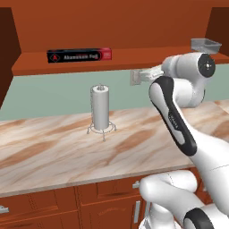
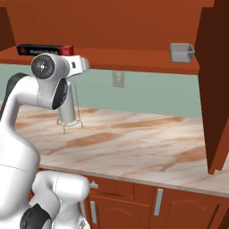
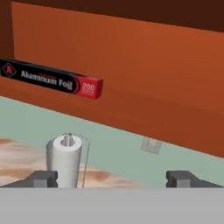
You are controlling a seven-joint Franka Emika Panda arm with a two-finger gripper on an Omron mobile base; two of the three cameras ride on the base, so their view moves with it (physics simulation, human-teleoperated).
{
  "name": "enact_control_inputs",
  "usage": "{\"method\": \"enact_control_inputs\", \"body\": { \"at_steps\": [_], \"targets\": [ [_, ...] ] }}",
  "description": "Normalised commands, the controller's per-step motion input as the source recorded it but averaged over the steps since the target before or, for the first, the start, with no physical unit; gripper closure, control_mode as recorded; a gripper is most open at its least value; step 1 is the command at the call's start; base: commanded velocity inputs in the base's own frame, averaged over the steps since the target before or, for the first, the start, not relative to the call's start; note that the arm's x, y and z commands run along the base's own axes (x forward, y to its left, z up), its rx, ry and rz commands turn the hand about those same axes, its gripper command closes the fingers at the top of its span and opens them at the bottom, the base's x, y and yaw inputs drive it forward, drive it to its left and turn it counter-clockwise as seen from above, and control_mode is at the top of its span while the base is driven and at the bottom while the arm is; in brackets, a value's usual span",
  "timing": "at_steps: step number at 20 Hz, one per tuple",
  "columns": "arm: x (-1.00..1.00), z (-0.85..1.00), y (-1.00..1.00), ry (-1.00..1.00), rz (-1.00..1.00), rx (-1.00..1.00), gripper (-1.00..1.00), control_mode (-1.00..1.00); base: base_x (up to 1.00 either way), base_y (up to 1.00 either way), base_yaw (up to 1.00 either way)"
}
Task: Retrieve the tupperware and aluminum foil from the cabinet and place them on the dining counter near the plate with fish and lime to prepare for storing leftovers.
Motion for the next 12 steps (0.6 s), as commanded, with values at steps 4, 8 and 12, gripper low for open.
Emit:
{"method": "enact_control_inputs", "body": {
  "at_steps": [4, 8, 12],
  "targets": [
    [0.17, 0.51, 0.20, -0.05, 0.06, 0.00, -1.00, -1.00, 0.00, 0.00, 0.00],
    [0.28, 0.41, 0.18, 0.12, 0.03, 0.02, -1.00, -1.00, 0.00, 0.00, 0.00],
    [0.33, 0.25, 0.17, 0.24, 0.04, 0.01, -1.00, -1.00, 0.00, 0.00, 0.00]
  ]
}}
